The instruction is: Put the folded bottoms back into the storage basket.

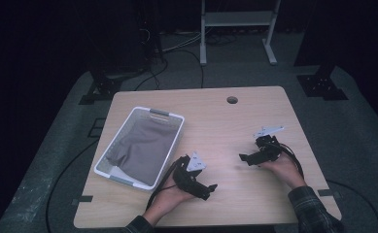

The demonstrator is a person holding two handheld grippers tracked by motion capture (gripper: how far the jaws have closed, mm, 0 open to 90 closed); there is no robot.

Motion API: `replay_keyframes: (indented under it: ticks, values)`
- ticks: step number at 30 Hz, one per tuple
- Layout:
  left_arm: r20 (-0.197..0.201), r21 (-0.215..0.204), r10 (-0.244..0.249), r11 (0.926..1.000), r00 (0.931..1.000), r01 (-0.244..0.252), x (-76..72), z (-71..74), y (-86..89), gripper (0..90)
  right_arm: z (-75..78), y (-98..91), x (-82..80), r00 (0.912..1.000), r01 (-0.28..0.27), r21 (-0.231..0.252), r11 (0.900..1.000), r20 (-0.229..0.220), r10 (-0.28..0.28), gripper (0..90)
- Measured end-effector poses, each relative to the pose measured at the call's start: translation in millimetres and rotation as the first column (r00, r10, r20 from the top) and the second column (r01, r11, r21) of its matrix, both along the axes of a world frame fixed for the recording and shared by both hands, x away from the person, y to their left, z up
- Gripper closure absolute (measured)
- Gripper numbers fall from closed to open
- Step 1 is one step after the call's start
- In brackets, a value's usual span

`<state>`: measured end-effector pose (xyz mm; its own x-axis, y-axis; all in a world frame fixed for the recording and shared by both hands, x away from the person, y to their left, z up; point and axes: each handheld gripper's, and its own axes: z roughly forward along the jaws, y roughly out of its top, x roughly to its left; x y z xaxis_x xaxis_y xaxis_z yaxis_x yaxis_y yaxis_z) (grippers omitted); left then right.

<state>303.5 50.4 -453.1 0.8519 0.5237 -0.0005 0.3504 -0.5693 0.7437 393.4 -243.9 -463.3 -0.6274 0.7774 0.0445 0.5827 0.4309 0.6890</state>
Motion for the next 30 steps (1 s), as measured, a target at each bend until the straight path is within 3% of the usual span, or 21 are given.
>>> replay_keyframes:
  ticks: [3,10,13,15,20,30]
  values:
    - [-0.024,0.028,0.008,0.9996,0.9997,-0.007,2.1,-9.5,-2.1,0.0,-5.1,-0.7,2.0,0.9997,0.008,-0.022,0.9997,-0.024,-0.008,0.0]
    - [-0.024,0.068,0.013,0.9976,0.9996,-0.011,3.7,-21.9,-6.9,0.0,-15.7,-2.2,4.4,0.9988,0.01,-0.047,0.9988,-0.047,-0.012,0.0]
    - [-0.022,0.094,0.012,0.9955,0.9997,-0.01,3.2,-27.5,-9.5,0.0,-16.7,-2.0,4.0,0.9994,0.01,-0.046,0.9989,-0.033,-0.012,0.0]
    - [-0.025,0.086,0.012,0.9963,0.9996,-0.01,3.4,-29.4,-9.8,0.0,-18.4,-1.1,3.1,0.9999,0.009,-0.059,0.9982,-0.011,-0.01,0.0]
    - [-0.014,0.063,0.006,0.998,0.9999,-0.005,3.6,-31.5,-7.9,0.0,-23.7,-2.1,-0.1,0.999,0.019,-0.012,0.9998,0.041,-0.018,0.0]
    - [-0.016,0.062,-0.004,0.9981,0.9999,0.005,3.3,-31.7,-6.5,0.0,-24.0,-2.4,-1.0,0.9984,0.036,-0.011,0.9993,0.044,-0.035,0.0]
